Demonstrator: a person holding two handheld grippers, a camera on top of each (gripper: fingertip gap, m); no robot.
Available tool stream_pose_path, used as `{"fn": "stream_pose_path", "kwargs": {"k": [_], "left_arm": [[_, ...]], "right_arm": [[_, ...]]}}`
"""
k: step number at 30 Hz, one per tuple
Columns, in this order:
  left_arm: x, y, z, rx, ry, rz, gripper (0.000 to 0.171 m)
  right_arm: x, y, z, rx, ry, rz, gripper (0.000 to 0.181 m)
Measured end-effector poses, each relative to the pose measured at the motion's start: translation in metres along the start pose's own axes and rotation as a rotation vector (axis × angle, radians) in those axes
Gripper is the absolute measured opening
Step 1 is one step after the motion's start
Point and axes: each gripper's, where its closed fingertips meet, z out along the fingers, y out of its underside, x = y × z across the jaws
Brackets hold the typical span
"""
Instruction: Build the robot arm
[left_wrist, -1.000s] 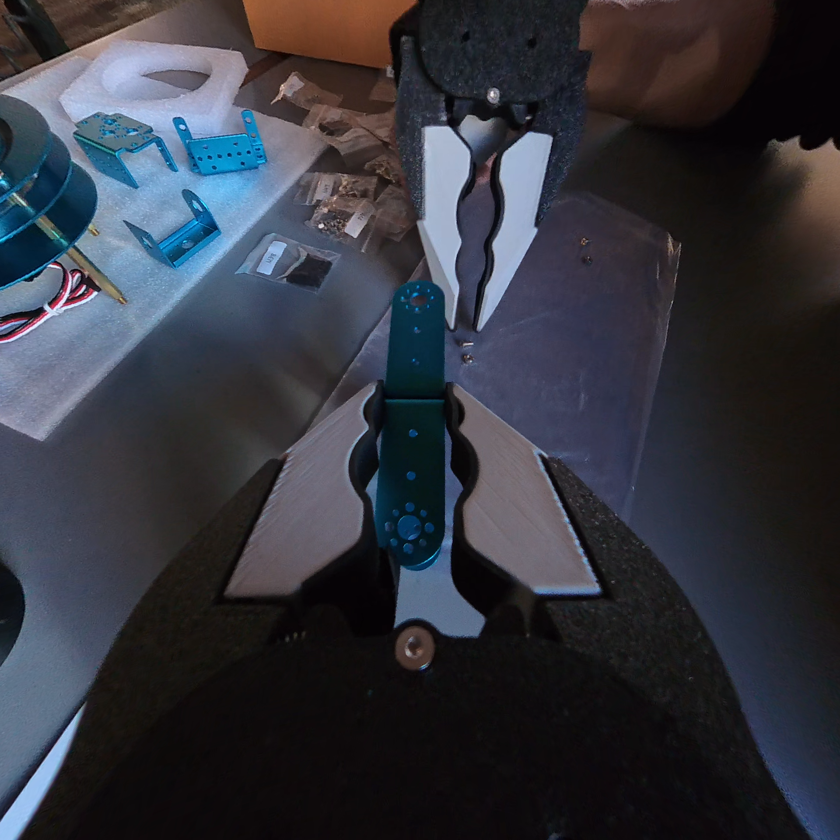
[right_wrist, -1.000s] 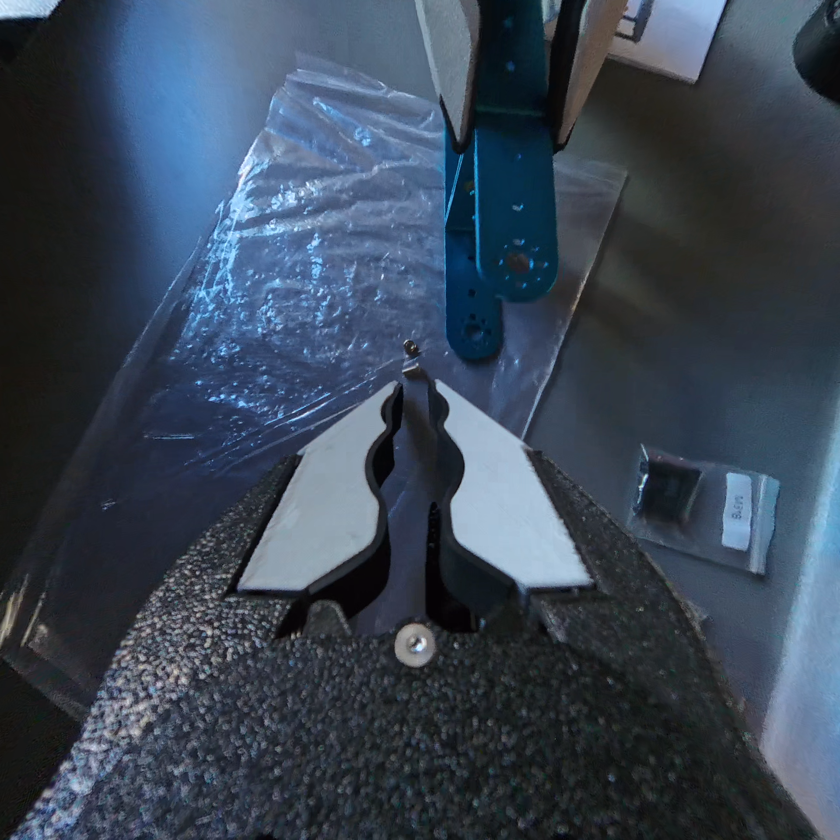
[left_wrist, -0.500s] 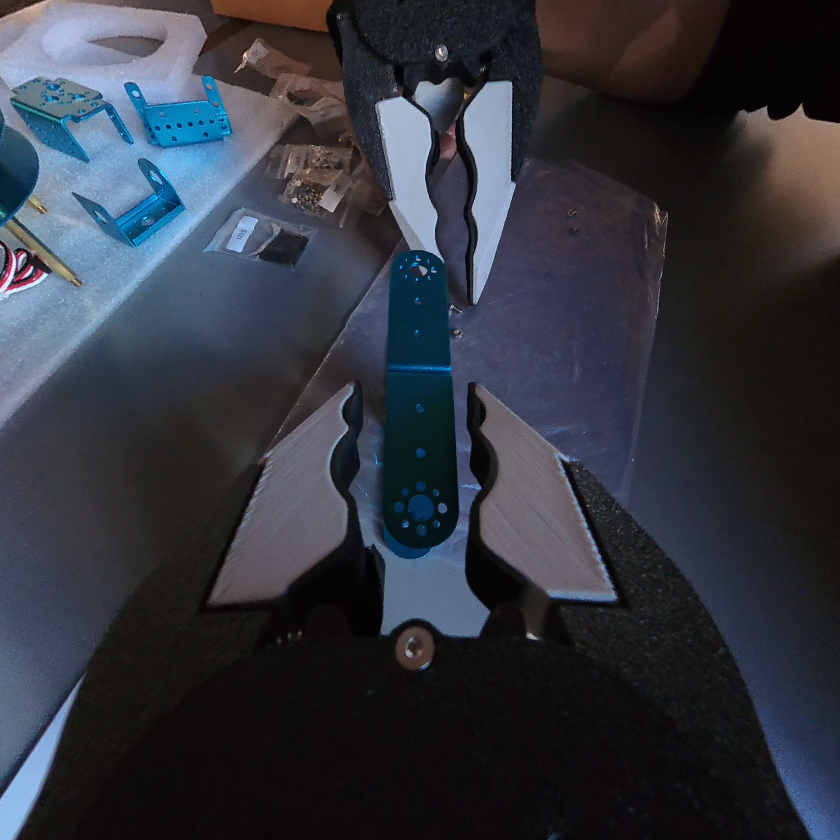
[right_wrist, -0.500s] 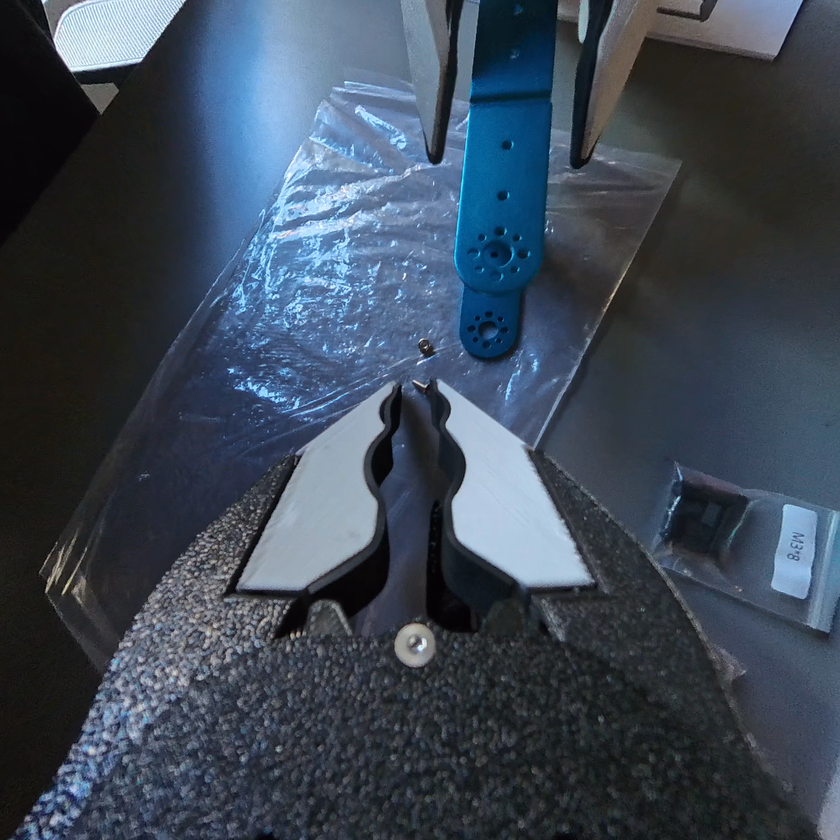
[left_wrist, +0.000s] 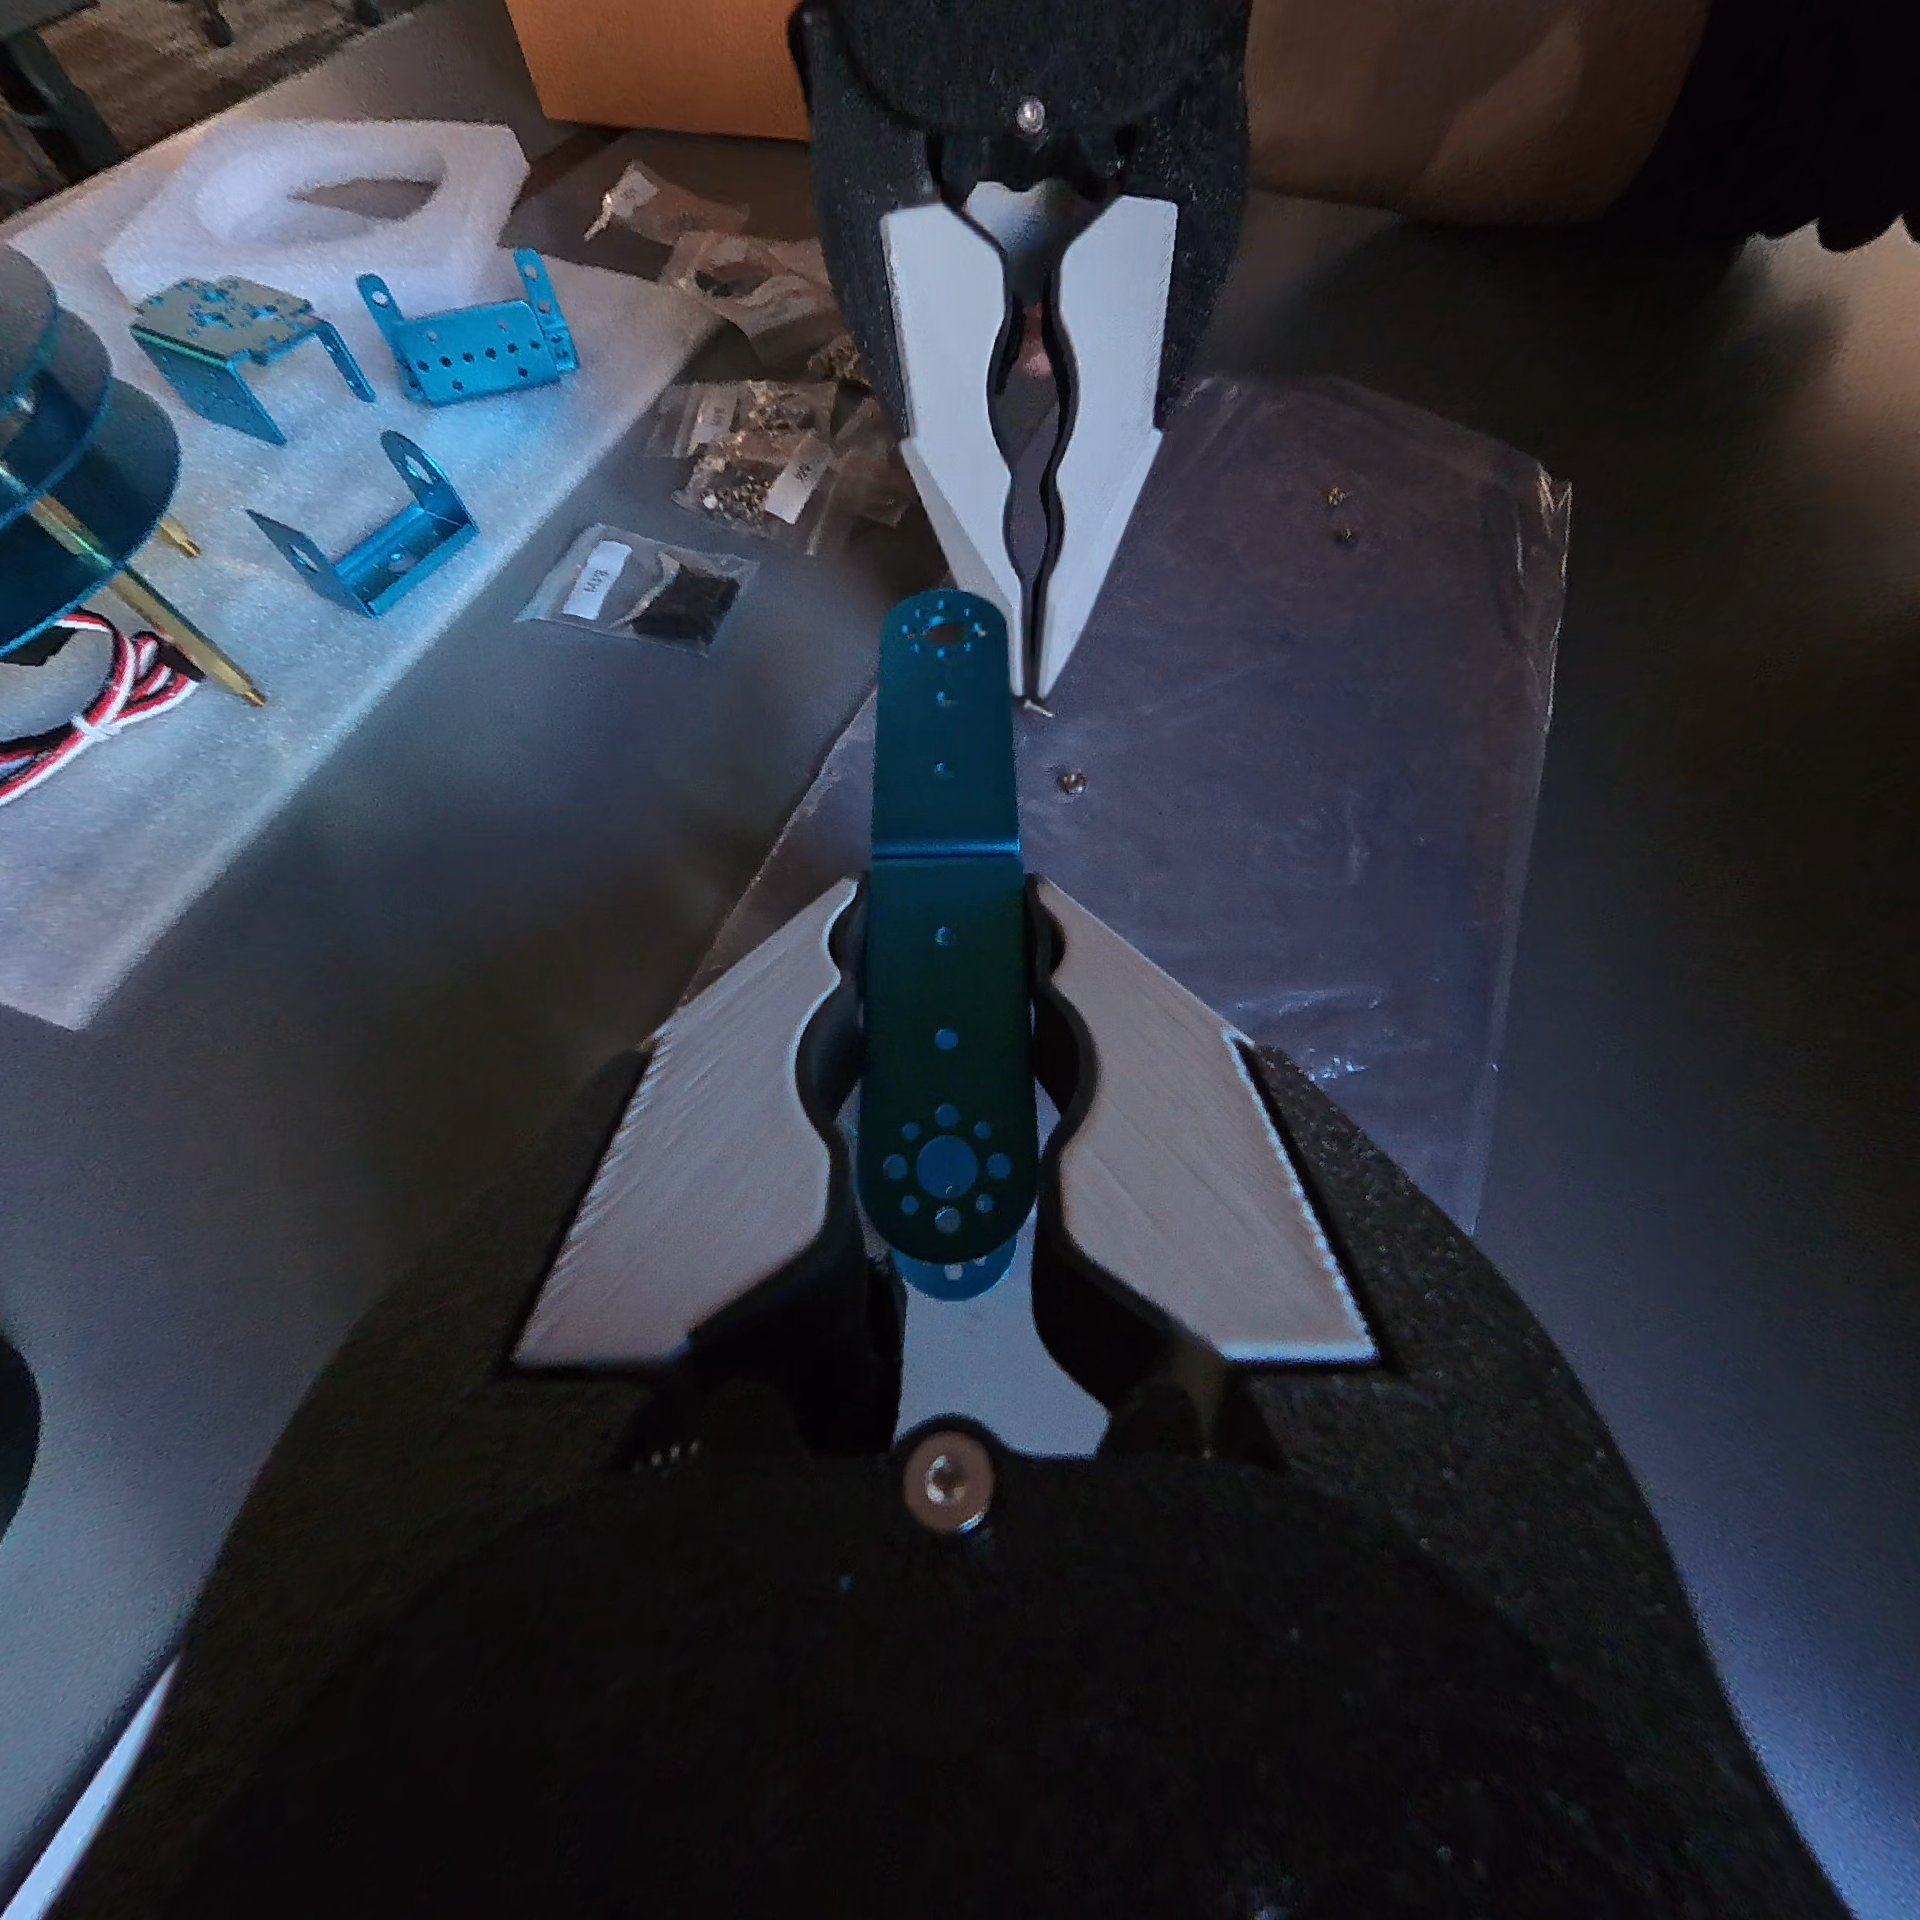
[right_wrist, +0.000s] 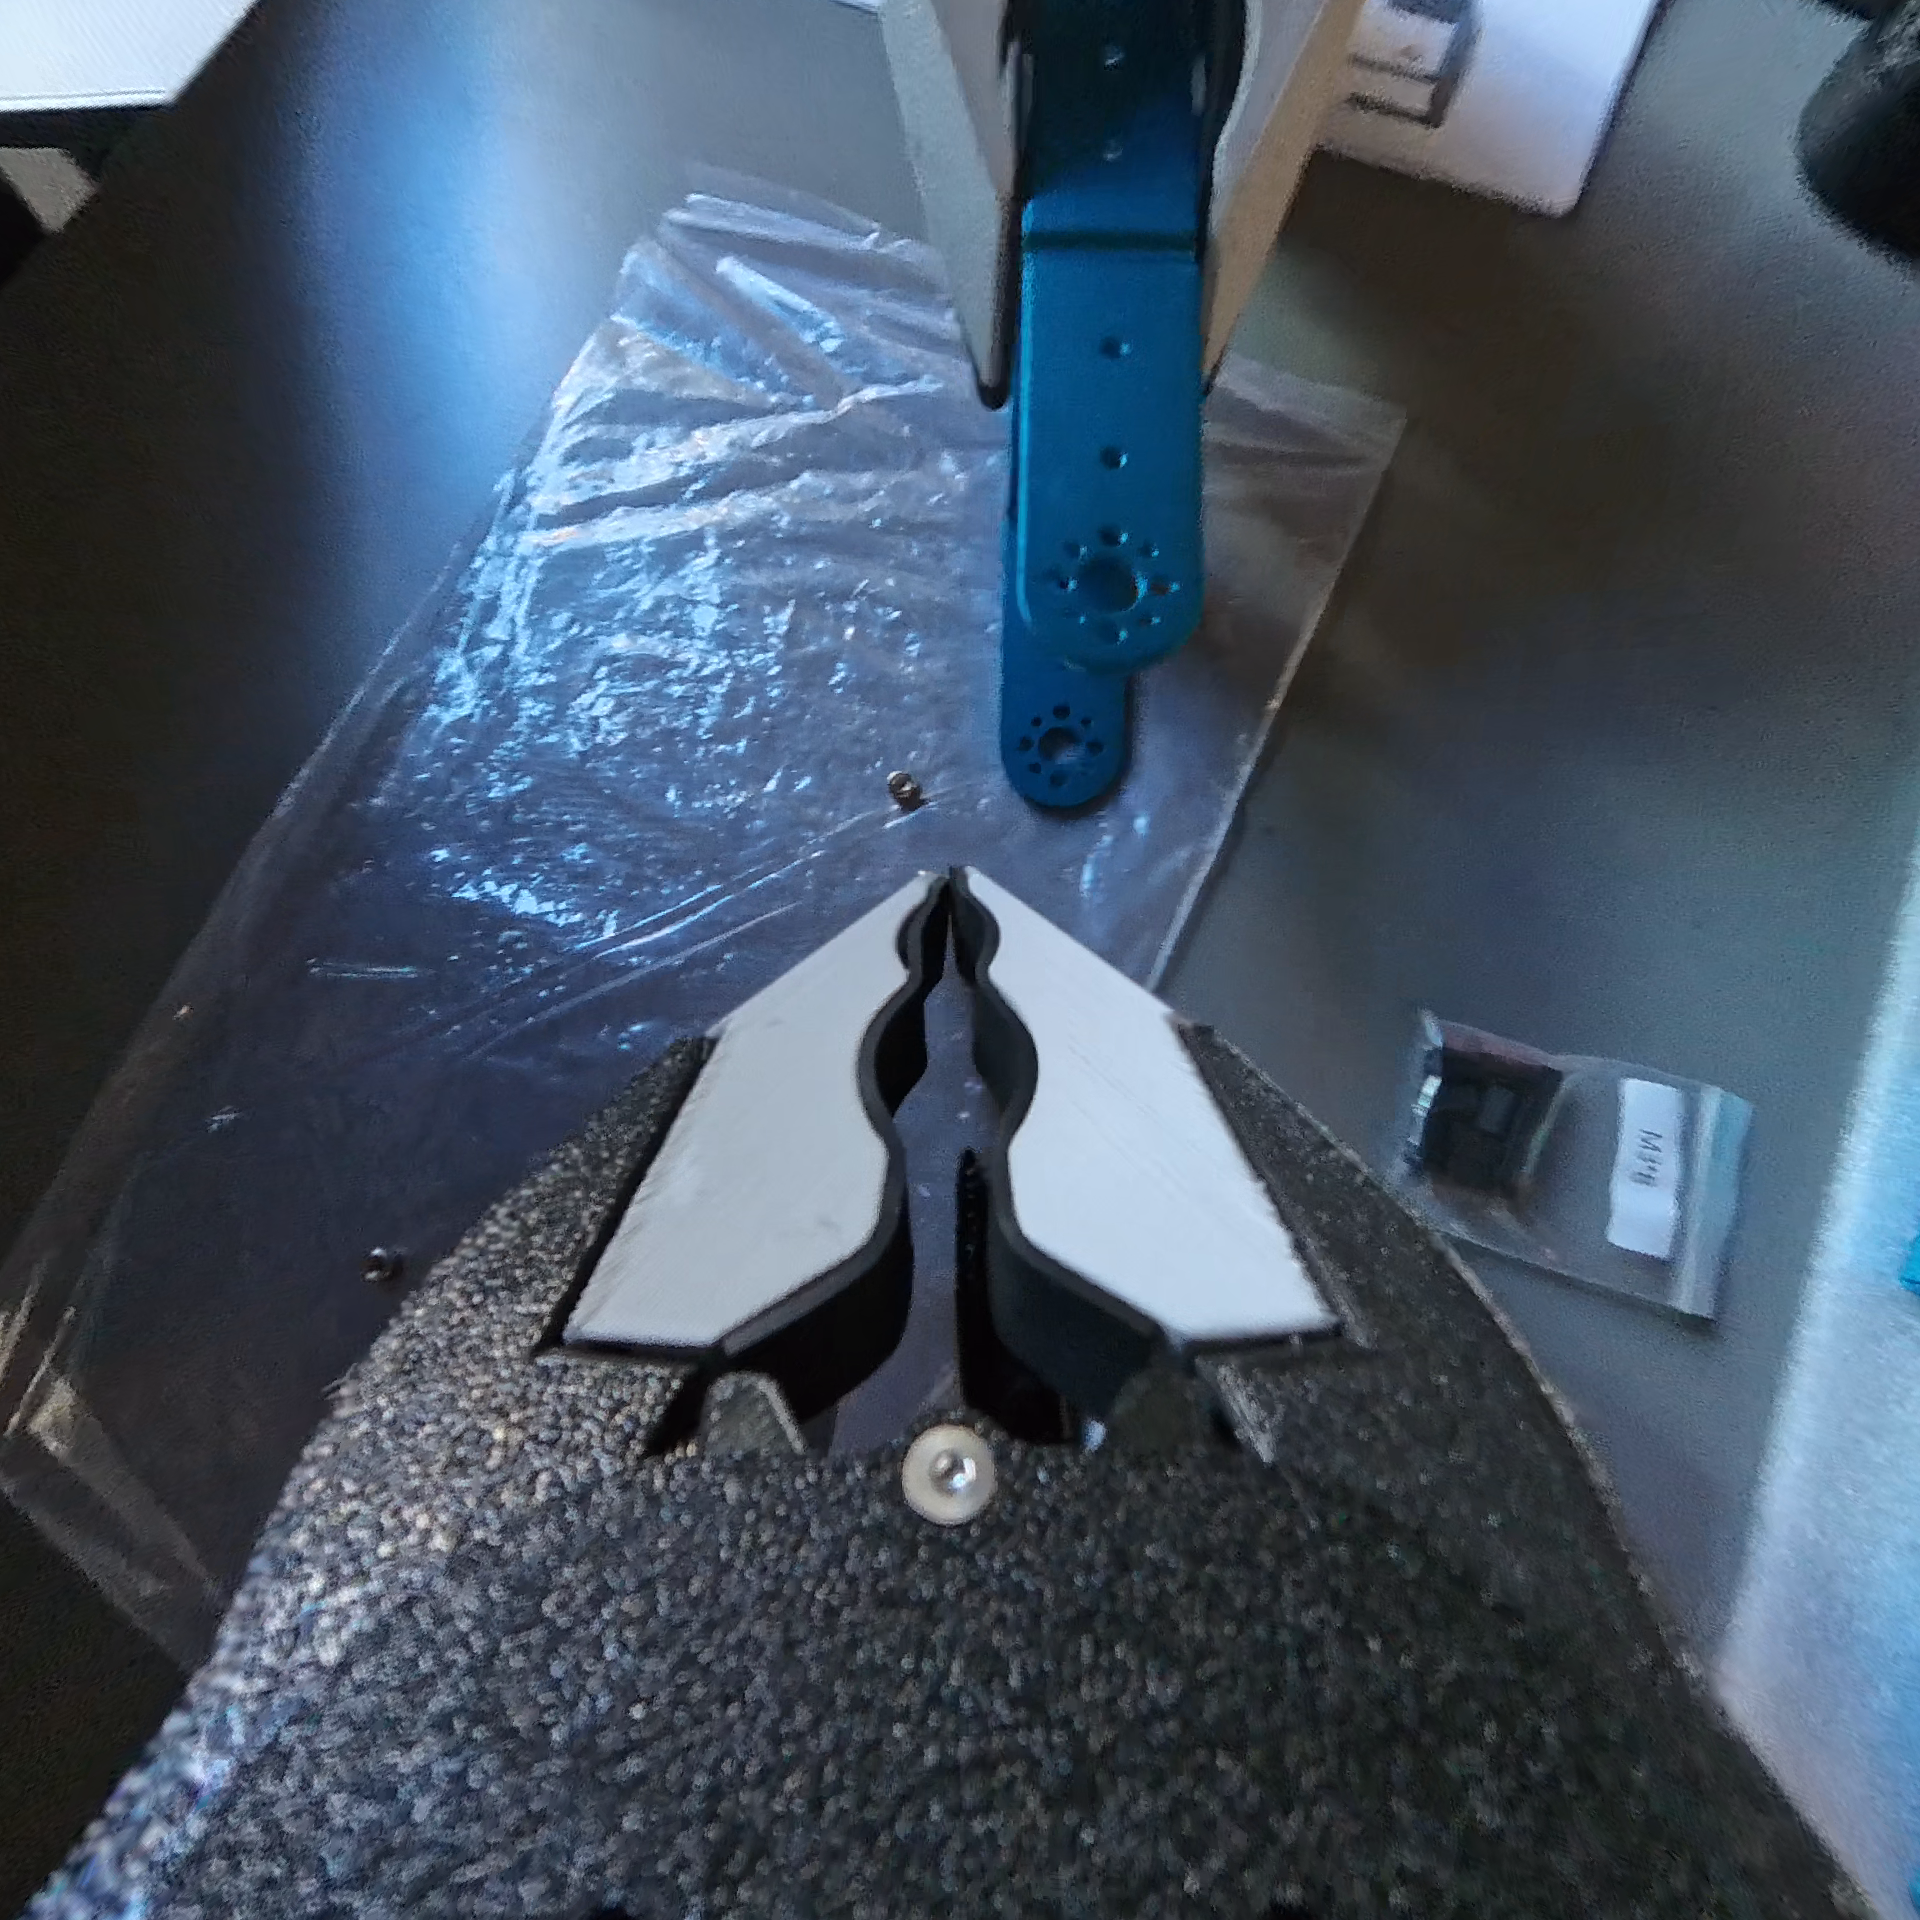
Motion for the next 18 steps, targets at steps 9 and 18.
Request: {"fn": "stream_pose_path", "kwargs": {"k": [9, 18], "left_arm": [[-0.026, -0.058, -0.043, 0.374, -0.149, -0.074, 0.025], [-0.005, -0.113, -0.086, 0.814, -0.071, -0.103, 0.026]], "right_arm": [[0.013, -0.060, -0.046, 0.175, 0.271, -0.050, 0.000], [0.029, -0.167, -0.093, 0.349, 0.780, -0.188, 0.000]]}}
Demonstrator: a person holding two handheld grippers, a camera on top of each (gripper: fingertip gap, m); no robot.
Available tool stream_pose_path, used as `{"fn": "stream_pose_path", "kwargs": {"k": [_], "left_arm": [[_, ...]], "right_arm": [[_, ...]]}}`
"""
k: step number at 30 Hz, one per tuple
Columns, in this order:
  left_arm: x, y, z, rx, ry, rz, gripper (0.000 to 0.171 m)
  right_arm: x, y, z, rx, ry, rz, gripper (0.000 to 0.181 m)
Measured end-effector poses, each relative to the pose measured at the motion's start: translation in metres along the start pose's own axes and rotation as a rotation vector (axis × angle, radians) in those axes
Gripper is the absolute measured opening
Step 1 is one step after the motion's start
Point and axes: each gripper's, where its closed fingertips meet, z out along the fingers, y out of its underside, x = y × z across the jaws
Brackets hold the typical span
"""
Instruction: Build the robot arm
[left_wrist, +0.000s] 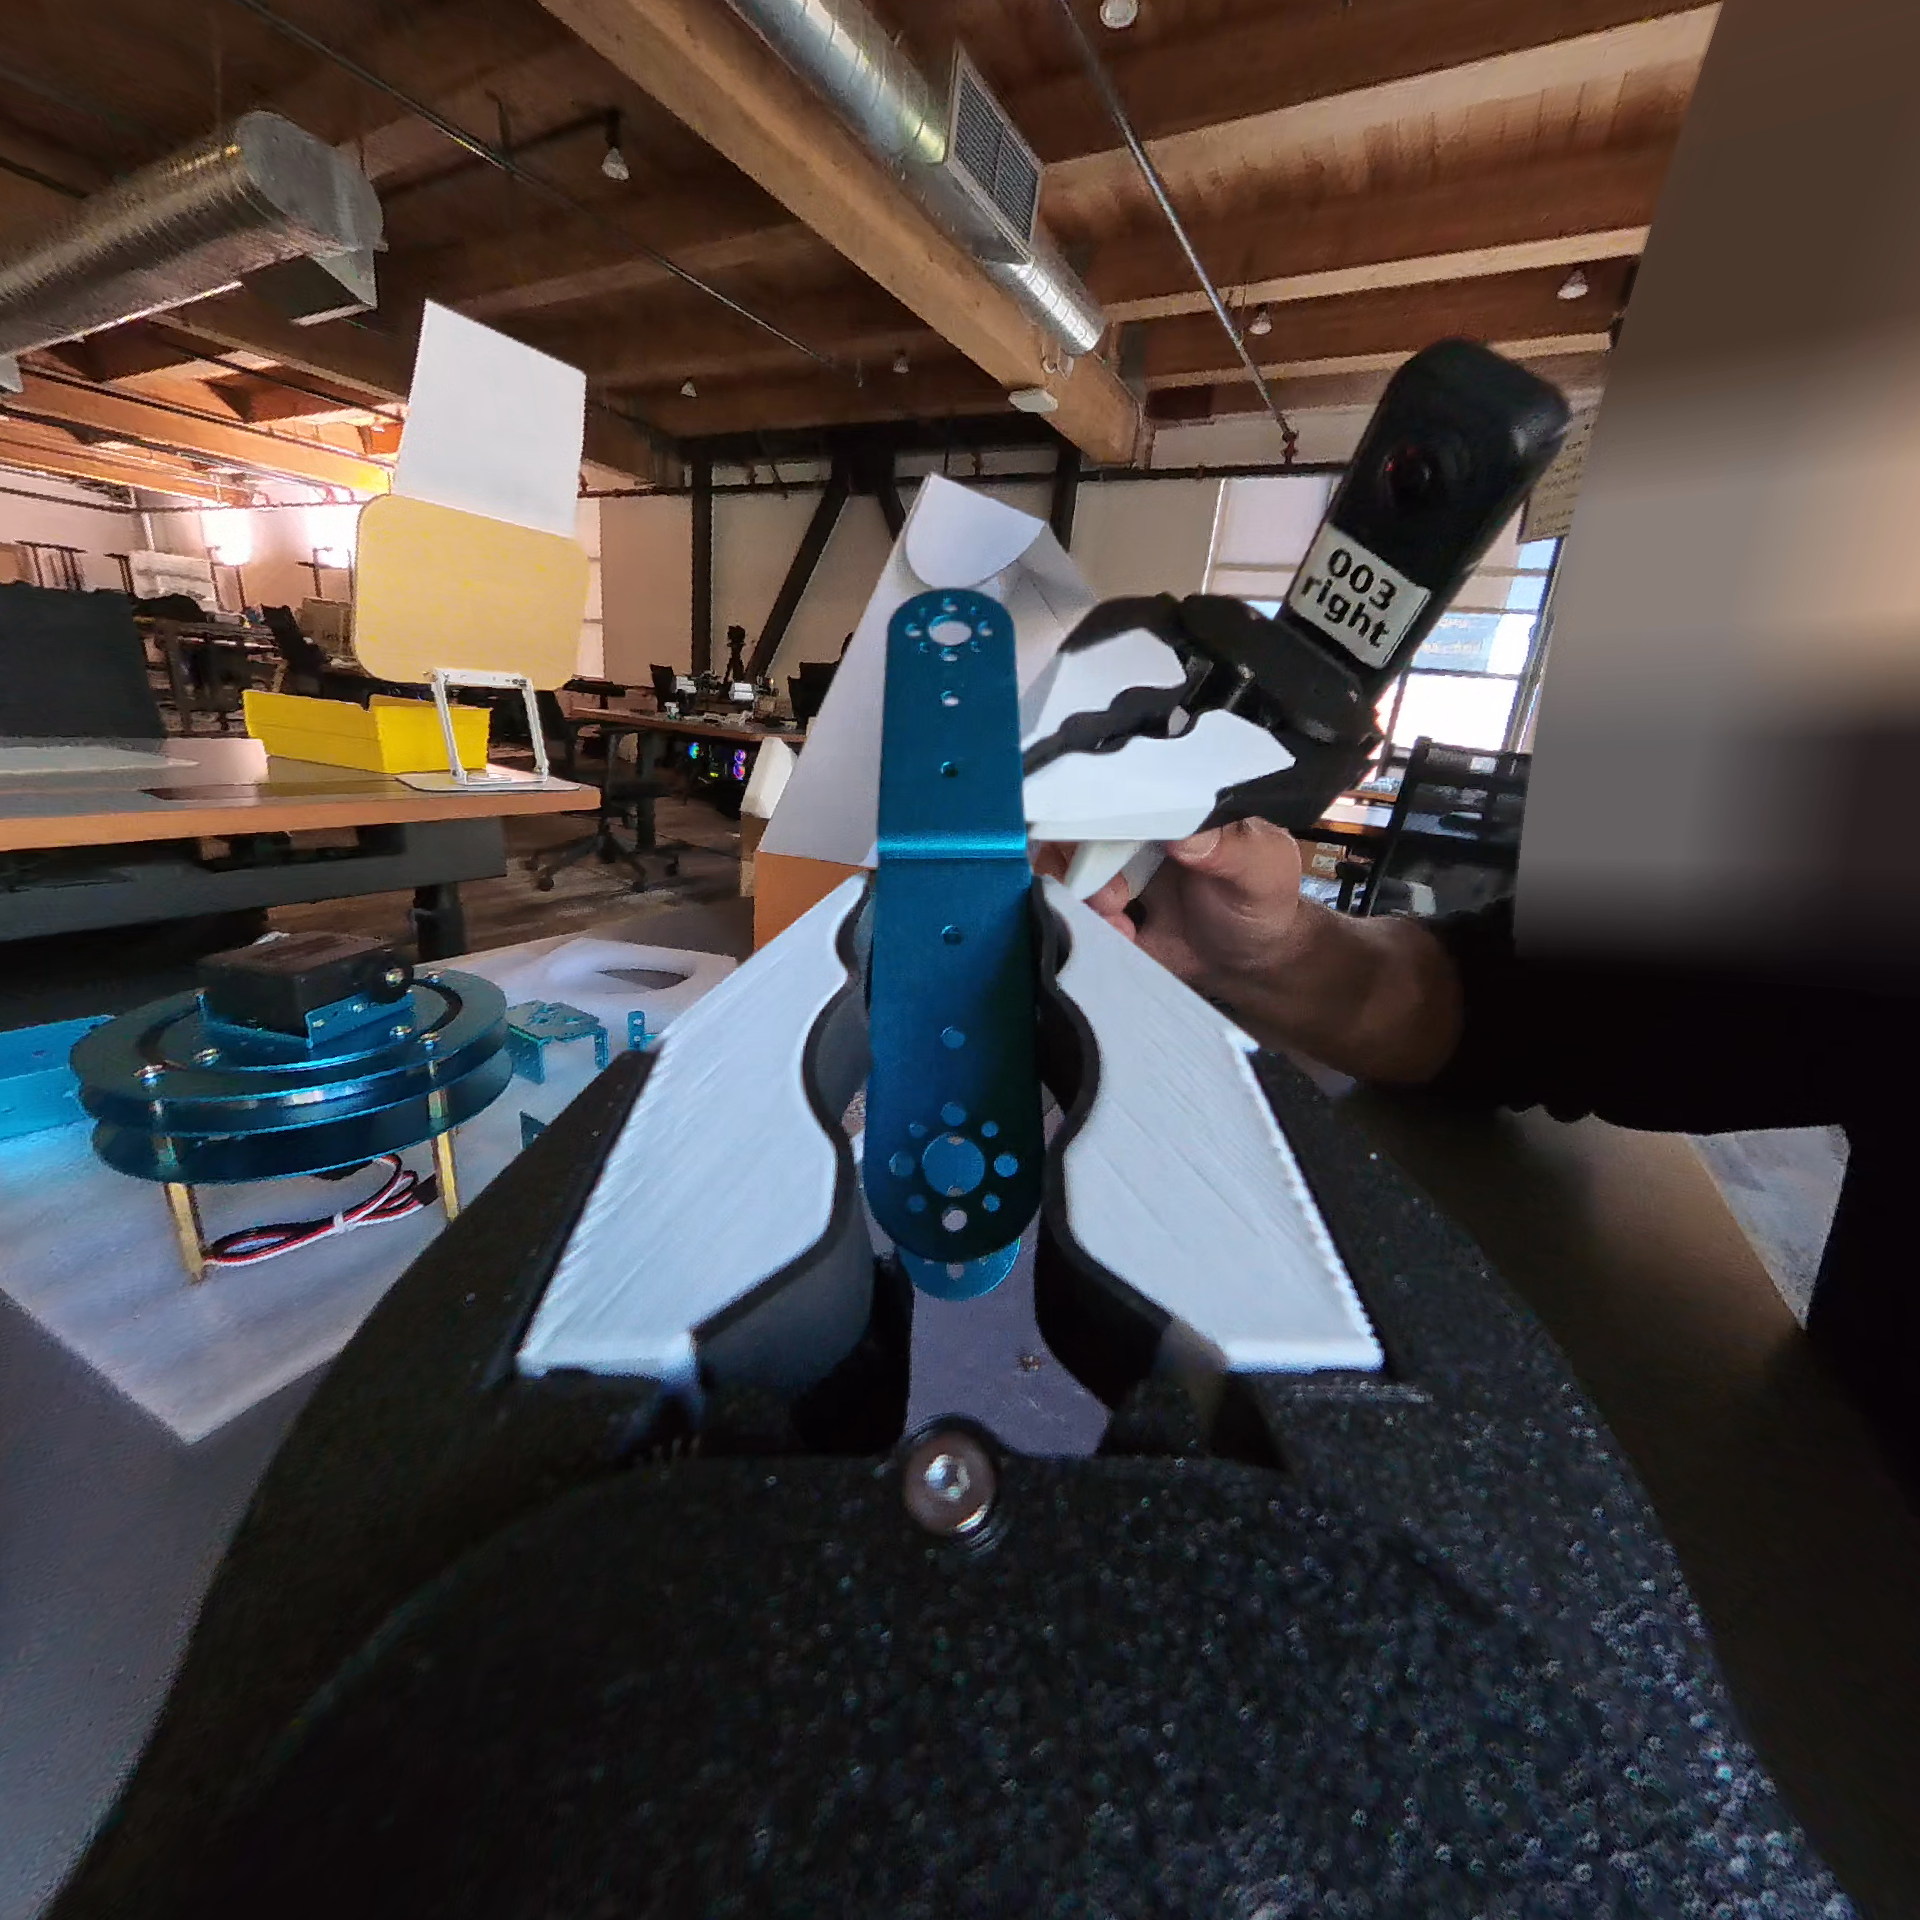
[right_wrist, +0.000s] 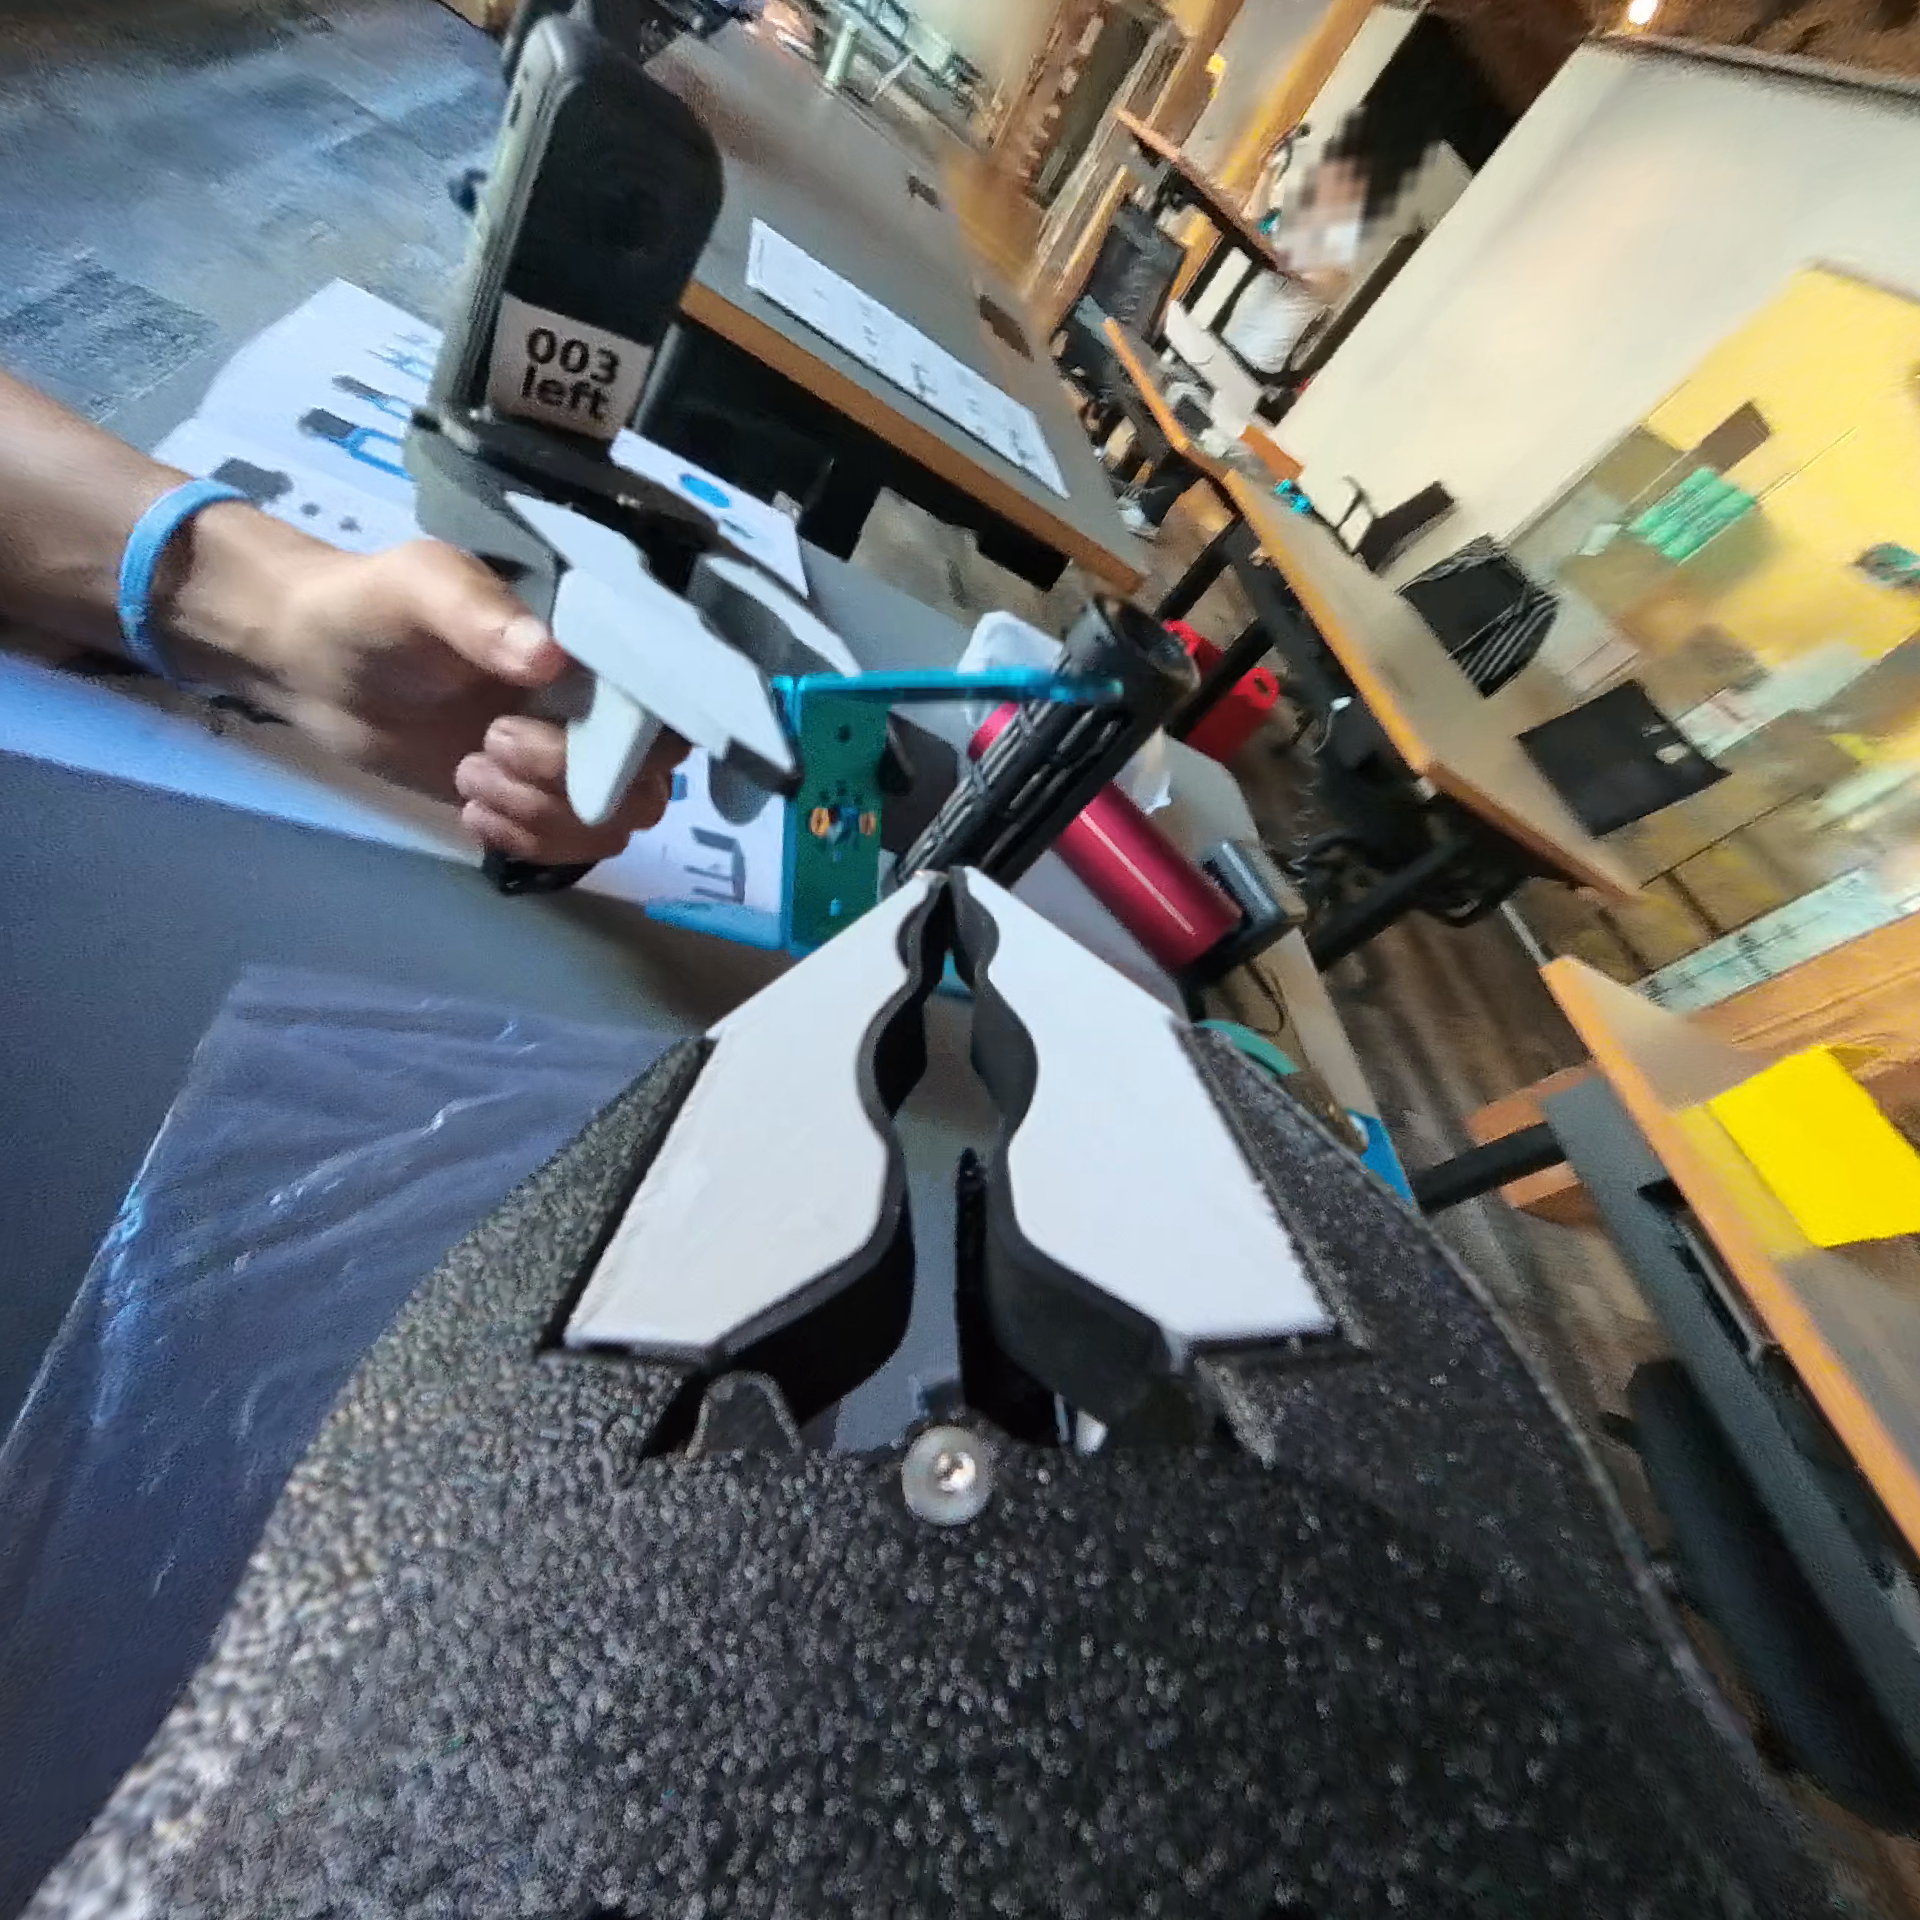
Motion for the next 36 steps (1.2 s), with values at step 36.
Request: {"fn": "stream_pose_path", "kwargs": {"k": [36], "left_arm": [[0.000, 0.015, 0.000, -0.099, -0.022, 0.071, 0.026]], "right_arm": [[-0.025, 0.005, 0.025, -0.094, -0.100, -0.015, 0.000]]}}
